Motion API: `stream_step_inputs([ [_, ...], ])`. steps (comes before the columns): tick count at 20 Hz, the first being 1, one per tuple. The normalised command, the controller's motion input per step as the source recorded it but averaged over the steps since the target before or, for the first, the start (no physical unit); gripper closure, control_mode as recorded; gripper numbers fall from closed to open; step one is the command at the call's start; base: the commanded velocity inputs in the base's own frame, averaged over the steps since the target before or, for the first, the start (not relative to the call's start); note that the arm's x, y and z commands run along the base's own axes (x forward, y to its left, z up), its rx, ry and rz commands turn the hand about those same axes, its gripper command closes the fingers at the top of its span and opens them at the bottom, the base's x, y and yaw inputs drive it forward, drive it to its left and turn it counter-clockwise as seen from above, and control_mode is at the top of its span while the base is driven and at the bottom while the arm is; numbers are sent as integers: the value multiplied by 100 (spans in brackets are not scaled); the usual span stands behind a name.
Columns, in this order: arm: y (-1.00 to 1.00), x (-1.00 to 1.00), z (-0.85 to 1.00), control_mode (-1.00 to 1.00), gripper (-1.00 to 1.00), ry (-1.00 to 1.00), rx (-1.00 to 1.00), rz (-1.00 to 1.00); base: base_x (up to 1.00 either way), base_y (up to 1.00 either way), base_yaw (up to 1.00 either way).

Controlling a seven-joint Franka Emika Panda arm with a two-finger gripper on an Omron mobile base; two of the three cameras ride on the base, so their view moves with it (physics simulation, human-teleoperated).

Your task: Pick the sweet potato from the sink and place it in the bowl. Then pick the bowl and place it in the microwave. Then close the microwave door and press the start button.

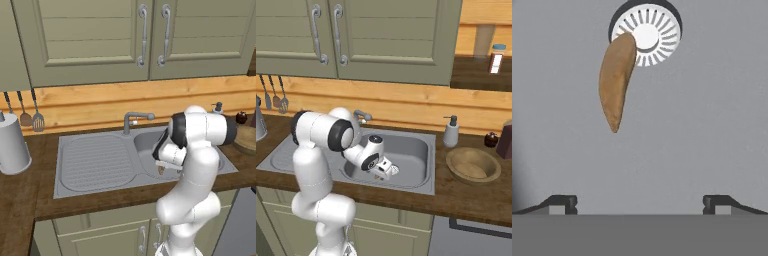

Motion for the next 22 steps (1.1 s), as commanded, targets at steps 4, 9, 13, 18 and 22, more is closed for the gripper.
stream_step_inputs([
  [4, 0, 23, -16, -100, -100, 0, 1, 0, 0, 0, 0],
  [9, 0, 29, -15, -100, -100, 0, 0, 0, 0, 0, 0],
  [13, 0, 30, -17, -100, -100, 0, 0, 0, 0, 0, 0],
  [18, 0, 26, -23, -100, -100, 0, 0, 0, 0, 0, 0],
  [22, 0, 19, -36, -100, -100, 0, 0, 0, 0, 0, 0],
])
